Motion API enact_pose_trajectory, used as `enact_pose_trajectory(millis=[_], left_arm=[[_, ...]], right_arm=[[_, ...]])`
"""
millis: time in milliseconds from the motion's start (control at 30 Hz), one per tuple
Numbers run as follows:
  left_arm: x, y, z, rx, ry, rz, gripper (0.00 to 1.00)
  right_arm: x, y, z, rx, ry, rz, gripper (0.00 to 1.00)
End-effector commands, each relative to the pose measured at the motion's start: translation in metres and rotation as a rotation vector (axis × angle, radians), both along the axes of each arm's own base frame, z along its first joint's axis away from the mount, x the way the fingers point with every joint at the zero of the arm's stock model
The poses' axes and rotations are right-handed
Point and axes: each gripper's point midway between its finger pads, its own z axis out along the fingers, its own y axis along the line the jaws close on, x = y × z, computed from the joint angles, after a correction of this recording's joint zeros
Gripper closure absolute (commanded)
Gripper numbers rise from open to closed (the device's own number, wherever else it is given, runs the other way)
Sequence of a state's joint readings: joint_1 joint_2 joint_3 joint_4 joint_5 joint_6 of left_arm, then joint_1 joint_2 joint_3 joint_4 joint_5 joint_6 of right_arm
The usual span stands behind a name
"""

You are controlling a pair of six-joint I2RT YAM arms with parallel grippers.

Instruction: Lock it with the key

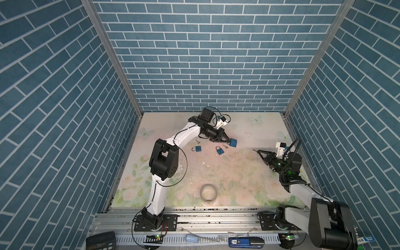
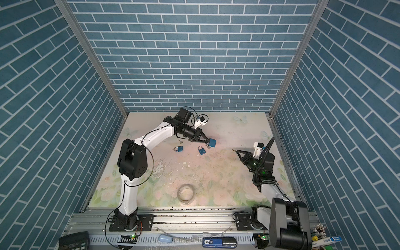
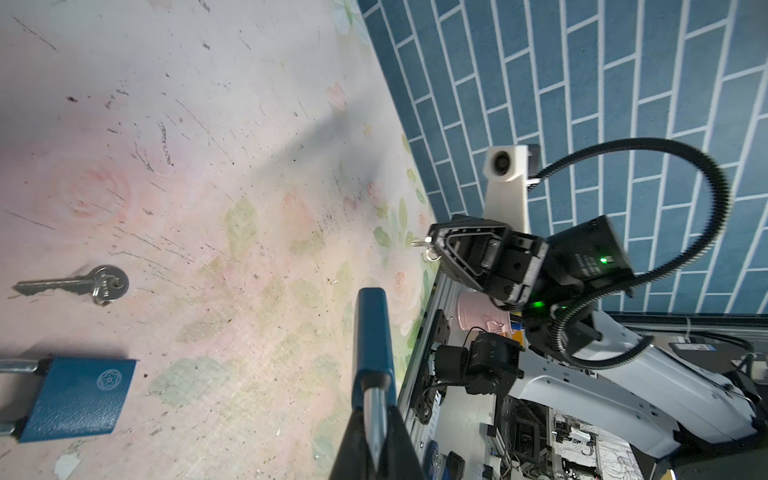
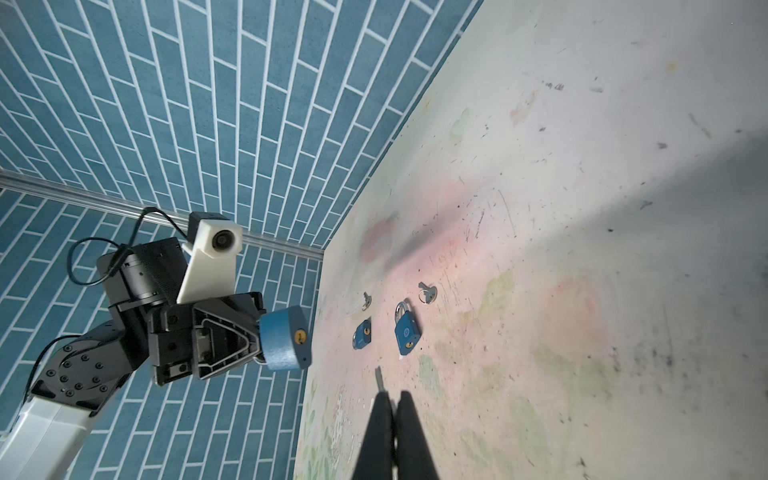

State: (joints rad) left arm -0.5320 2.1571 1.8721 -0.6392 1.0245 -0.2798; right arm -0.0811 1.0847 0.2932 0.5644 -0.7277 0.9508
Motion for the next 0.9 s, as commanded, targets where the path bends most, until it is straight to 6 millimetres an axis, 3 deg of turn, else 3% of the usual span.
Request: enact_pose_trajectory(millis=[0,500,867], left_arm=[[0.0,-0.01,-0.011,0.02,-0.017,-0.027,1.0],[0.001,-0.067,-0.067,0.05,0.024,-0.063,1.0],[-0.025,-0.096,-0.098,0.04,0.092,-0.159,1.0]], right_arm=[[-0.007,-0.012,-0.008,-0.116,0.054,-0.04,1.0],[-0.022,-0.028,-0.017,-0.149,0.116,-0.086,1.0],[-0.031,-0.04,-0.033,-0.181,0.167,-0.139,1.0]])
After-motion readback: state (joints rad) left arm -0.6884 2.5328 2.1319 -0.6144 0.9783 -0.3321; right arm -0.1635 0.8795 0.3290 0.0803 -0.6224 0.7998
